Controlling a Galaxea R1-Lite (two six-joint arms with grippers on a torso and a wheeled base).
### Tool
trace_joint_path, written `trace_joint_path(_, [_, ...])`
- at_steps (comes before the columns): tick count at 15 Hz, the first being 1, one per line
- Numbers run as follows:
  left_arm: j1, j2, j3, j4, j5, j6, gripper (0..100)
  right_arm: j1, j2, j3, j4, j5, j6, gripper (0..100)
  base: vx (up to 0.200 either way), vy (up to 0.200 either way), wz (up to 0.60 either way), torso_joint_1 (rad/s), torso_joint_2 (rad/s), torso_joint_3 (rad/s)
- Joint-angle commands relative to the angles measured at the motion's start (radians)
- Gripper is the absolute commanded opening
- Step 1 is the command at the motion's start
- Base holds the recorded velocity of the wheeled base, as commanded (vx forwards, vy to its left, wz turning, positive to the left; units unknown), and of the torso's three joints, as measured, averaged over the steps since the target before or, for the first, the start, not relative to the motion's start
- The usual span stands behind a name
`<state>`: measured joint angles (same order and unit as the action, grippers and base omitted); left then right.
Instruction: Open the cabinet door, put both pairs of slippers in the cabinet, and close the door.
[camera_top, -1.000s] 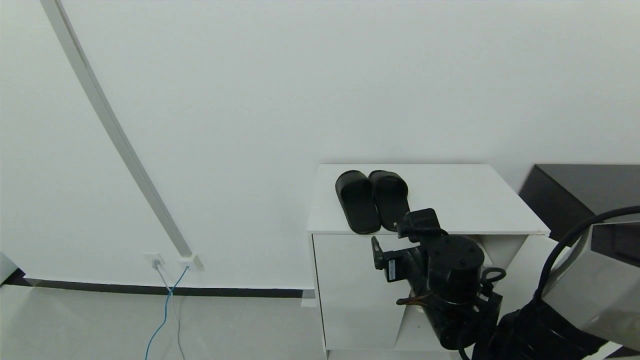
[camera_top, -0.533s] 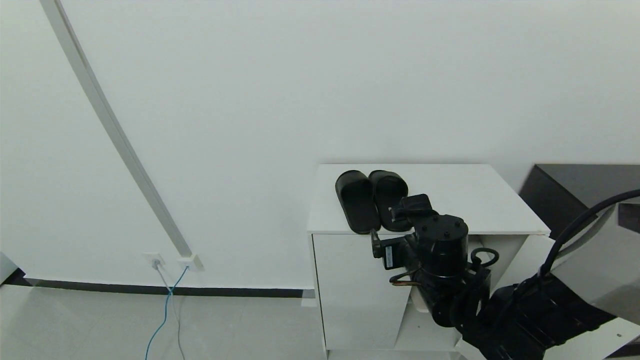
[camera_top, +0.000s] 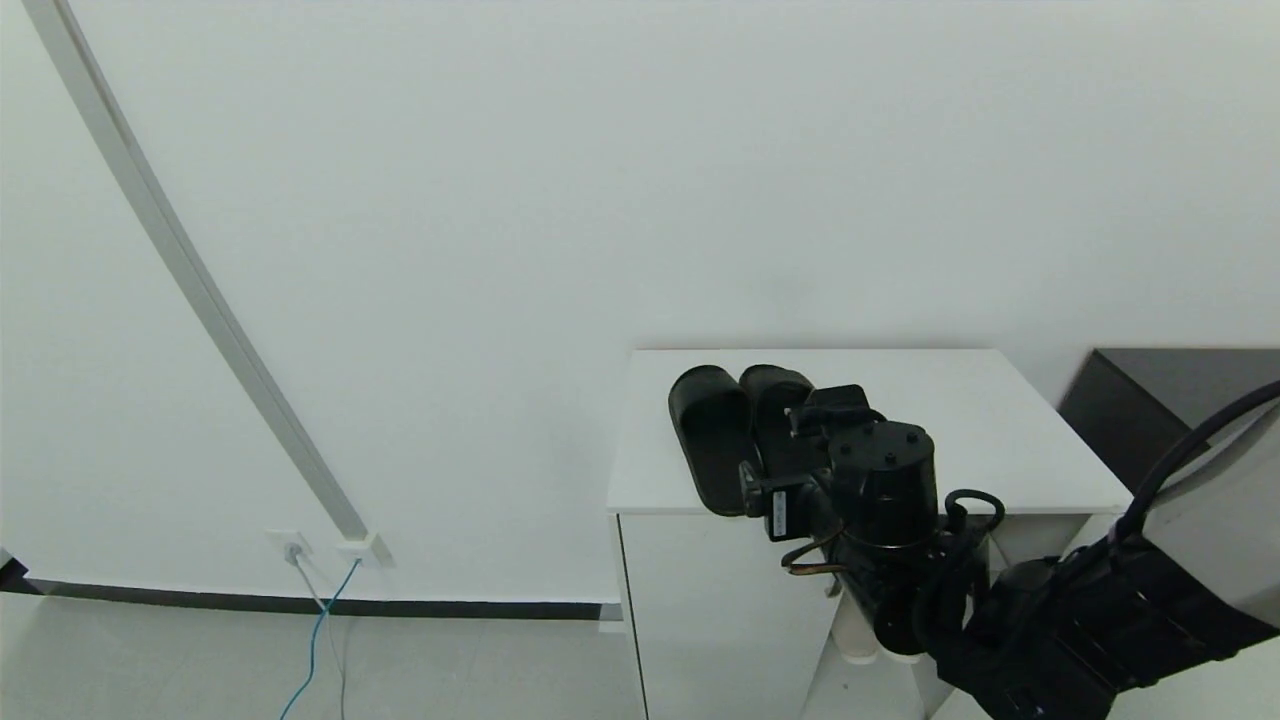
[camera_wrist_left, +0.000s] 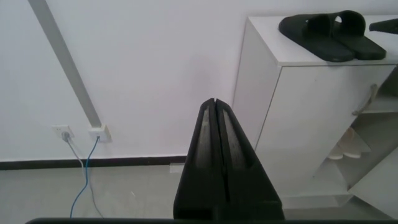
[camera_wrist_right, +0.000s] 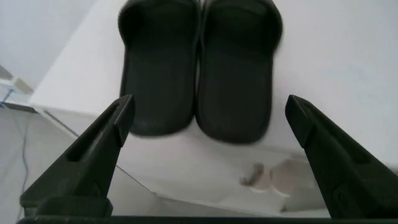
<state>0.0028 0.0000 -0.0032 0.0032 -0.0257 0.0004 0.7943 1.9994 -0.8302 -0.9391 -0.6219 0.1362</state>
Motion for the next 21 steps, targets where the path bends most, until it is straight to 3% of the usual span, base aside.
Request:
trace_joint_path(1, [0.000,0.000,0.000,0.000,0.000,0.000,0,0.000,0.013,0.011,-0.001,0.004,0.002,100,0.000,0.000,0.00,0.000,0.00,0.000])
trace_joint_path(5, [0.000,0.002,0.000,0.000,0.000,0.001,0,-0.007,0.114,-0.040,-0.015,0.036,0.016,100,0.000,0.000,0.00,0.000,0.00,0.000])
trace_joint_path(10, [0.000,0.002,0.000,0.000,0.000,0.001,0,-0.084,0.326,-0.320,-0.009,0.053,0.011,100,0.000,0.000,0.00,0.000,0.00,0.000])
trace_joint_path(14, [0.000,0.000,0.000,0.000,0.000,0.000,0,-0.132,0.403,-0.468,0.040,0.054,-0.012,100,0.000,0.000,0.00,0.000,0.00,0.000])
trace_joint_path(21, [0.000,0.000,0.000,0.000,0.001,0.000,0,-0.158,0.461,-0.580,0.088,0.054,-0.024,100,0.000,0.000,0.00,0.000,0.00,0.000])
